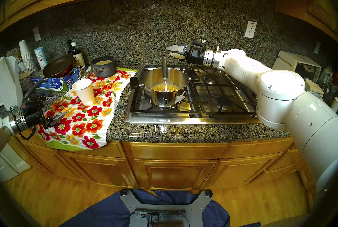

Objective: Pour oats into pot and stir with a spoon

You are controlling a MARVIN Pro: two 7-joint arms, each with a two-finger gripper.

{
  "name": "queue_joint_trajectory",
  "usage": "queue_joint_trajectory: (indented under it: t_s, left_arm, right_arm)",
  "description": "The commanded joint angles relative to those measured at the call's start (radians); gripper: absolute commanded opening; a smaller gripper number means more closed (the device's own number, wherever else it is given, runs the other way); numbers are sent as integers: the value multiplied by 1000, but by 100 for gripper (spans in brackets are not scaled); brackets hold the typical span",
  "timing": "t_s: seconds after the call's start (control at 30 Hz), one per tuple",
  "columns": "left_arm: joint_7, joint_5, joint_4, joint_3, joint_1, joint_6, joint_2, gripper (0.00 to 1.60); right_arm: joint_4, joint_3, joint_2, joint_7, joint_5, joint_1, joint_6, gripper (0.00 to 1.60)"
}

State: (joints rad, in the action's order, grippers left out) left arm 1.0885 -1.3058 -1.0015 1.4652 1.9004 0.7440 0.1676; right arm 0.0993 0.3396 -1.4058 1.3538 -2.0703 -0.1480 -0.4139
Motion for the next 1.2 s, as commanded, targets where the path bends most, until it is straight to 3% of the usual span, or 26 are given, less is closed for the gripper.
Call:
queue_joint_trajectory:
  t_s: [0.0,0.17,0.57,1.17]
  left_arm:
    - [62,-79,10,44,-18,-14,-6,160]
    - [86,-116,14,52,-27,-46,-2,160]
    - [163,-196,22,59,-79,-203,13,160]
    - [115,-100,19,-8,-233,-255,83,160]
  right_arm:
    - [1,-8,0,2,-6,38,0,160]
    - [1,-8,0,2,-5,38,0,160]
    - [1,-9,0,2,-5,38,1,160]
    - [1,-10,0,3,-3,38,1,160]
